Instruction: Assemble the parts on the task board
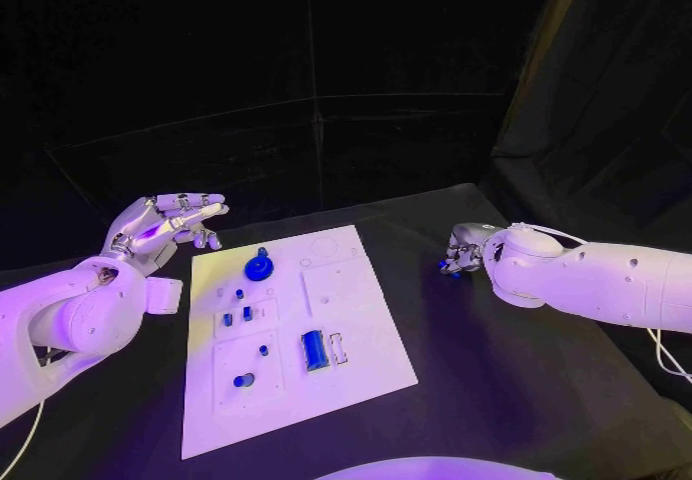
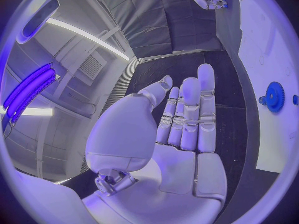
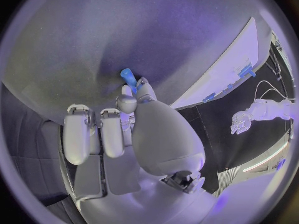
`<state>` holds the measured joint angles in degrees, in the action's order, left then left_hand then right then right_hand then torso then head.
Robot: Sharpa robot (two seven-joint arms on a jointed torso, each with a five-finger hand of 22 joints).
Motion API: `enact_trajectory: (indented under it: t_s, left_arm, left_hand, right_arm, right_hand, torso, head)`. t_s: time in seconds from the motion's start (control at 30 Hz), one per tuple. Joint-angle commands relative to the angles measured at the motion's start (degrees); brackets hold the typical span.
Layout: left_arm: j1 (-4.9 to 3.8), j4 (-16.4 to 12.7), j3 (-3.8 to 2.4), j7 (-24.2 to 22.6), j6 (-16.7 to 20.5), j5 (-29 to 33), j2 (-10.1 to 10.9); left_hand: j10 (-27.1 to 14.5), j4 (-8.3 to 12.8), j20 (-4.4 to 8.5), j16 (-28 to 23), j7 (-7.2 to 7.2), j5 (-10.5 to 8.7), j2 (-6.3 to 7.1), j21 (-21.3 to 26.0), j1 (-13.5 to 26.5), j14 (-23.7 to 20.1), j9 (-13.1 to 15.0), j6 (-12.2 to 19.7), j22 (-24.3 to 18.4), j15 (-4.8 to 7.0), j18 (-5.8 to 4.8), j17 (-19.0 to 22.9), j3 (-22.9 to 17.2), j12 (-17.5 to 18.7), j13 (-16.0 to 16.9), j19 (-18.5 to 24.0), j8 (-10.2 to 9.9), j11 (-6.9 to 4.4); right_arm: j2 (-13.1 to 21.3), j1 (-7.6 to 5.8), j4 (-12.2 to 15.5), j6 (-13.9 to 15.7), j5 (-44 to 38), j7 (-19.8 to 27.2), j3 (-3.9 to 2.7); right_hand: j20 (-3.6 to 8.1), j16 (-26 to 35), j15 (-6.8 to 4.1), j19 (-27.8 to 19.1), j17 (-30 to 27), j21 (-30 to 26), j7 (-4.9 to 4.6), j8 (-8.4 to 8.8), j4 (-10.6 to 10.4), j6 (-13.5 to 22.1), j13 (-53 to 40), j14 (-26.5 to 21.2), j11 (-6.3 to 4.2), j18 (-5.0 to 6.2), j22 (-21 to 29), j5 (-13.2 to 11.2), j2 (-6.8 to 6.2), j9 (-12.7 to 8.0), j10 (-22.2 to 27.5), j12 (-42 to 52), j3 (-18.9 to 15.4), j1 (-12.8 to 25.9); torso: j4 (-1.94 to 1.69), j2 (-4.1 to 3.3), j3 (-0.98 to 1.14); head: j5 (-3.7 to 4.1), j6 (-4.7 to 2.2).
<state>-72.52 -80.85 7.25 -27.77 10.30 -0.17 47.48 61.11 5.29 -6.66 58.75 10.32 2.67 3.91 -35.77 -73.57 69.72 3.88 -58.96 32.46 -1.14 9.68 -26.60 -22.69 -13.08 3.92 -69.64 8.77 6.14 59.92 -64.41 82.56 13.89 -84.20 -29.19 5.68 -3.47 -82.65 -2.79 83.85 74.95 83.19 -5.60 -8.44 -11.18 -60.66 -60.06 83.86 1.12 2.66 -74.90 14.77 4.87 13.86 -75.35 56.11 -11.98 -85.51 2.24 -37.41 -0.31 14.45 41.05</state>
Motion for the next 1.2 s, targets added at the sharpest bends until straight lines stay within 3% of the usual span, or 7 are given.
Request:
enact_trajectory:
  t_s: [0.03, 0.33, 0.57, 0.8, 0.93, 1.1, 1.2]
  left_arm:
    - [-0.07, -0.1, -0.05, -0.5, -0.4, 0.2, 0.0]
    - [-0.07, -0.1, -0.05, -0.5, -0.4, 0.2, 0.1]
    - [-0.07, -0.1, -0.04, -0.4, -0.5, 0.2, 0.1]
    - [-0.05, 0.0, -0.02, -0.4, -0.5, 0.2, 0.0]
    - [-0.03, 0.1, 0.0, -0.4, -0.5, 0.2, 0.0]
    - [-0.01, 0.1, 0.03, -0.4, -0.5, 0.2, -0.1]
    - [-0.01, 0.1, 0.04, -0.4, -0.5, 0.2, -0.1]
  left_hand:
    - [-0.3, 0.0, -0.17, 0.1, -0.15, 0.3, -0.32, 0.1, -0.5, -0.4, 0.1, 0.2, -0.1, -0.08, 0.81, 0.1, 0.4, -0.2, 0.0, 0.1, 0.3, 0.13]
    - [-0.3, 0.0, -0.17, 0.1, -0.15, 0.3, -0.32, 0.1, -0.5, -0.4, 0.1, 0.2, -0.1, -0.08, 0.81, 0.1, 0.4, -0.2, 0.0, 0.1, 0.3, 0.13]
    - [-0.3, 0.0, -0.17, 0.1, -0.15, 0.3, -0.32, 0.1, -0.5, -0.4, 0.1, 0.2, -0.1, -0.08, 0.81, 0.1, 0.4, -0.2, 0.0, 0.1, 0.3, 0.13]
    - [-0.4, 0.0, -0.16, 0.1, -0.16, 0.3, -0.34, 0.1, -0.5, -0.4, 0.1, 0.2, -0.1, -0.08, 0.81, 0.1, 0.5, -0.3, 0.0, 0.1, 0.3, 0.12]
    - [-0.4, 0.0, -0.16, 0.1, -0.16, 0.3, -0.34, 0.1, -0.5, -0.4, 0.1, 0.2, -0.1, -0.08, 0.81, 0.1, 0.5, -0.3, 0.0, 0.1, 0.3, 0.12]
    - [-0.4, 0.0, -0.16, 0.1, -0.16, 0.3, -0.34, 0.1, -0.5, -0.4, 0.1, 0.2, -0.1, -0.08, 0.81, 0.1, 0.5, -0.3, 0.0, 0.1, 0.3, 0.12]
    - [-0.4, 0.0, -0.16, 0.1, -0.16, 0.3, -0.34, 0.1, -0.5, -0.4, 0.1, 0.2, -0.1, -0.08, 0.81, 0.1, 0.5, -0.3, 0.0, 0.1, 0.3, 0.12]
  right_arm:
    - [-0.6, 0.66, 0.0, -5.2, -3.2, -2.0, 0.4]
    - [-1.2, 1.06, 1.0, -10.1, -7.9, -5.4, 0.41]
    - [-1.4, 1.18, 1.7, -11.5, -9.6, -7.5, 0.41]
    - [-0.6, 1.22, 3.3, -5.6, -8.7, -8.5, 0.41]
    - [0.3, 1.21, 4.6, -0.4, -5.9, -8.1, 0.39]
    - [1.4, 1.18, 6.1, 4.9, -3.2, -7.1, 0.37]
    - [2.1, 1.16, 7.1, 7.2, -2.1, -6.5, 0.36]
  right_hand:
    - [0.41, -0.3, -0.47, 1.4, 2.0, 0.4, -0.03, 0.54, 0.2, -0.5, 0.1, 3.7, -0.37, -0.2, -4.7, -1.8, 0.08, -0.2, 0.2, -0.1, 1.1, -1.4]
    - [0.48, -0.5, -0.51, 1.5, 2.4, 0.6, 0.01, 1.0, 1.0, -1.0, 0.3, 3.8, -0.43, -0.28, -5.0, -3.6, -0.64, -0.4, 0.3, -0.4, 2.7, -2.7]
    - [0.48, -0.5, -0.52, 1.6, 2.4, 0.6, 0.06, 1.02, 1.2, -1.3, 0.3, 3.8, -0.46, -0.32, -5.1, -3.7, -0.92, -0.4, 0.3, -0.5, 3.0, -2.9]
    - [0.85, -0.8, -0.97, 2.0, 3.1, 1.1, 0.74, 0.85, 0.9, -3.0, -0.6, 3.9, -1.06, -0.47, -5.9, 0.1, -0.67, -0.3, -0.8, 0.6, 5.6, -3.0]
    - [1.15, -0.9, -1.2, 2.1, 3.3, 1.2, 0.91, 1.21, 0.2, -3.5, -0.9, 3.9, -1.22, -0.51, -6.1, 4.8, -2.03, -0.5, -1.2, 0.8, 8.3, -2.5]
    - [1.25, -1.0, -1.31, 2.1, 3.5, 1.3, 1.06, 1.45, -0.4, -3.9, -1.2, 4.0, -1.35, -0.53, -6.2, 6.6, -3.59, -0.5, -1.6, 1.0, 11.0, -1.9]
    - [1.31, -1.1, -1.36, 2.2, 3.6, 1.3, 1.12, 1.55, -0.8, -4.2, -1.4, 4.0, -1.42, -0.54, -6.2, 7.2, -4.56, -0.5, -1.8, 1.1, 12.9, -1.5]
  torso:
    - [-0.01, 0.05, -0.02]
    - [0.07, 0.01, -0.02]
    - [-0.03, 0.06, -0.02]
    - [0.03, 0.14, 0.01]
    - [0.08, 0.12, -0.01]
    - [0.02, 0.13, -0.12]
    - [-0.01, 0.04, -0.03]
  head:
    - [-0.07, 0.07]
    - [-0.07, 0.17]
    - [0.03, 0.38]
    - [-0.08, 0.42]
    - [-0.08, 0.44]
    - [0.1, 0.32]
    - [0.07, 0.19]
